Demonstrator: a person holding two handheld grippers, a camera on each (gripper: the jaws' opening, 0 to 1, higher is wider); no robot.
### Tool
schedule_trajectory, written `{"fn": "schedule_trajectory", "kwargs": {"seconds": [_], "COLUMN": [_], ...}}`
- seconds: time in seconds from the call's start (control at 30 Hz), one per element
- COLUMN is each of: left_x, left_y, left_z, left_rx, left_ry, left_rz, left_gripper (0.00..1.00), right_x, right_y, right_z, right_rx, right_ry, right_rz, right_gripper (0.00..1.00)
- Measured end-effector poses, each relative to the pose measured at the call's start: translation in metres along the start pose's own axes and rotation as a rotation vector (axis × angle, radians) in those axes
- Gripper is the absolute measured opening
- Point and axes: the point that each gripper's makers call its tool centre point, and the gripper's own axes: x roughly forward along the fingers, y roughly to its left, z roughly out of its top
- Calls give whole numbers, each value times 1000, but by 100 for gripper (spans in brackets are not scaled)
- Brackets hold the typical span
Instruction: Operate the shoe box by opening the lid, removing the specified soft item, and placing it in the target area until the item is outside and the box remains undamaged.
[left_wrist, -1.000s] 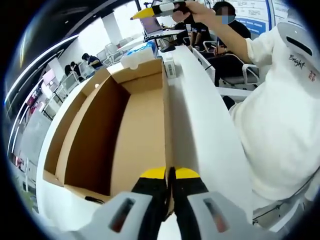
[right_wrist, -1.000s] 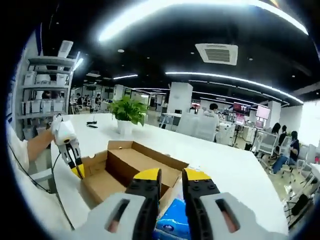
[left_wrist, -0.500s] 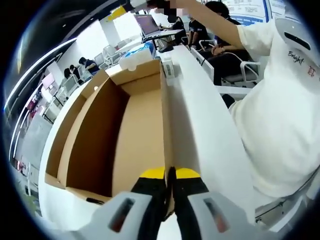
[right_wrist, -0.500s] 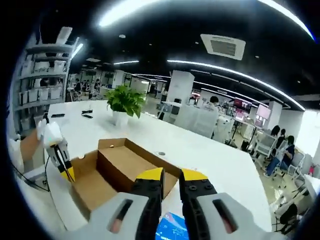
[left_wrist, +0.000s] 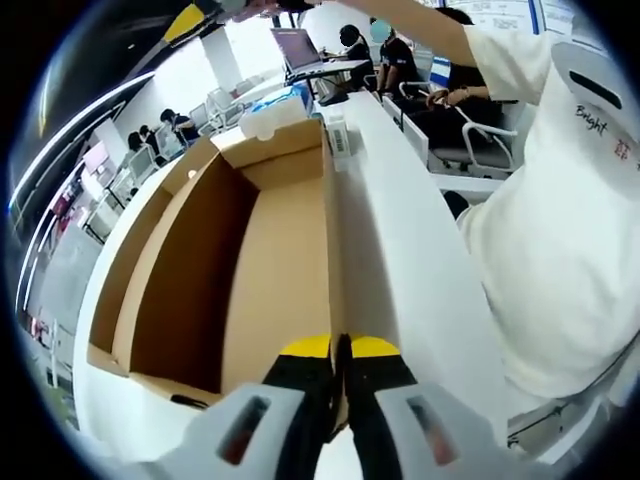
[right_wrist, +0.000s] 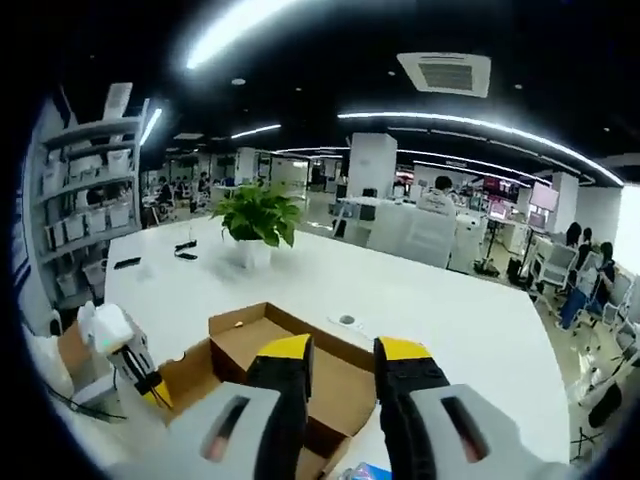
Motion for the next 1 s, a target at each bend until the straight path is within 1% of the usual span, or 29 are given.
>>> {"fn": "schedule_trajectory", "kwargs": {"seconds": [0.03,0.07,0.1,0.13,0.2,0.27,0.3,0.33,0.37,0.4,0.43,0.5,0.53,0.57,0.6,0.63,0.67,0.7,0.77,0.8,0.83,0.9,0.93,0.97,1.0], "left_x": [0,0,0,0,1,1,1,1,1,1,1,1,1,1,1,2,1,1,1,1,1,1,1,1,1], "left_y": [0,0,0,1,3,3,3,4,4,4,4,5,5,5,5,5,5,5,5,5,5,5,5,5,5], "left_z": [0,0,0,-1,-2,-2,-2,-3,-3,-3,-3,-3,-4,-4,-4,-4,-4,-4,-4,-4,-4,-4,-4,-4,-5], "left_rx": [-2,-3,2,2,-3,-4,-3,2,9,9,11,4,3,5,-4,-18,-11,-9,-14,-9,-9,-6,-2,-4,-4], "left_ry": [0,0,1,1,-1,0,1,-2,-5,-4,-3,-2,-1,-2,-1,2,1,1,4,2,2,2,1,1,1], "left_rz": [0,3,4,3,2,1,1,2,3,2,-1,-2,-3,-3,-4,-7,-8,-11,-11,-12,-12,-12,-13,-13,-12], "left_gripper": [2,2,2,2,2,2,2,3,3,2,2,2,2,2,2,2,2,2,2,2,2,2,2,2,2], "right_x": [4,8,10,12,18,26,32,37,39,44,49,57,60,63,67,69,74,78,87,93,97,103,109,112,114], "right_y": [1,7,7,4,0,-2,7,14,11,9,7,1,-1,-3,-2,-2,-5,-7,-16,-22,-23,-26,-31,-38,-37], "right_z": [0,-1,-2,2,6,2,-4,-11,-18,-21,-22,-32,-34,-36,-39,-43,-43,-42,-48,-52,-54,-64,-67,-70,-71], "right_rx": [-4,-22,-17,-9,-19,6,-29,-13,21,64,75,10,13,41,95,124,171,156,126,153,163,183,195,223,291], "right_ry": [17,50,69,59,53,80,106,127,157,157,147,168,172,179,195,222,226,215,237,251,260,319,333,344,350], "right_rz": [-4,30,31,18,17,26,96,138,121,110,106,112,101,90,97,106,86,82,45,16,16,11,-10,-43,-44], "right_gripper": [32,31,30,28,21,15,15,17,18,17,17,9,9,10,12,16,18,17,16,17,17,16,17,17,17]}}
